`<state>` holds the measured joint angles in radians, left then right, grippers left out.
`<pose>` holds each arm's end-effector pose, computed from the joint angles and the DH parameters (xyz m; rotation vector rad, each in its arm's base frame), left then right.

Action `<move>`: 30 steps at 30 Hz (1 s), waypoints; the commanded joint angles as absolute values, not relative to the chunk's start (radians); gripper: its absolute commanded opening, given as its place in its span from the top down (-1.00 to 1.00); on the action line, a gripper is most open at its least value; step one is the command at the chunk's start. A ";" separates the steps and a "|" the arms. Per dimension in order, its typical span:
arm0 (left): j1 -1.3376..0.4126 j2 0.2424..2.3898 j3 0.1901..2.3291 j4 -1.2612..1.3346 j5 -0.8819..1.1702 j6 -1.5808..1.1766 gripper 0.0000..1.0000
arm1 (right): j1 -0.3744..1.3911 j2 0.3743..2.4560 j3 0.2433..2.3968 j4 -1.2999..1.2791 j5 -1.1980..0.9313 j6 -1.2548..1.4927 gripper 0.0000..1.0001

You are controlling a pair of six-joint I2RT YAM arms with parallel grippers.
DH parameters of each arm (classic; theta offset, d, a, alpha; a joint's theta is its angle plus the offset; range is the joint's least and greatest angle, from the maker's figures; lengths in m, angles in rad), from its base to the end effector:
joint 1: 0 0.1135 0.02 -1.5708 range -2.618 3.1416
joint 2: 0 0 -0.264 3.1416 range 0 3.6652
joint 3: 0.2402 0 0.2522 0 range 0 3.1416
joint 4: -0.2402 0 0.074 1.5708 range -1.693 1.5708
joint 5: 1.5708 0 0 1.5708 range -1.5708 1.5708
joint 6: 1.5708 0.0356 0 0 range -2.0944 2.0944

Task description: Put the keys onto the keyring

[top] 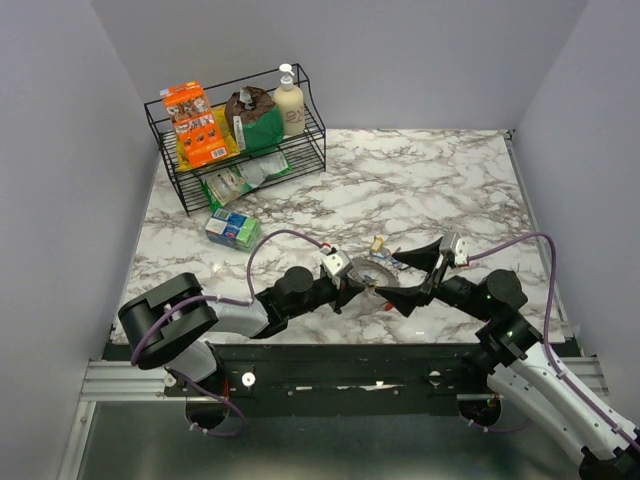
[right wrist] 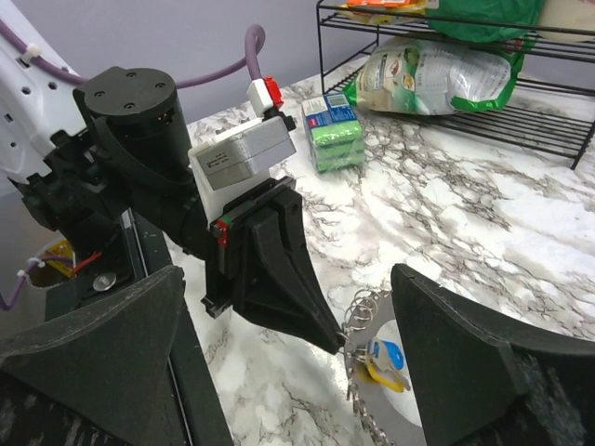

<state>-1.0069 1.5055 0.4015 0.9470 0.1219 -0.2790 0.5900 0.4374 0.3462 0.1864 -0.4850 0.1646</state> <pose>0.1431 -0.2344 0.1681 0.7457 1.6878 -1.0337 0.1032 0.0891 0.2728 -0.7197 1.3880 0.9583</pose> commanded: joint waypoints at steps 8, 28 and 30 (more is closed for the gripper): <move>-1.069 1.416 0.376 0.746 0.035 -0.311 0.53 | 0.595 0.468 0.357 0.241 -0.537 0.183 -0.99; -1.077 1.252 0.344 0.707 -0.040 -0.293 -0.71 | 0.597 0.469 0.374 0.239 -0.549 0.183 -0.99; -1.078 1.240 0.353 0.707 -0.052 -0.270 -0.72 | 0.595 0.471 0.377 0.238 -0.549 0.184 -0.99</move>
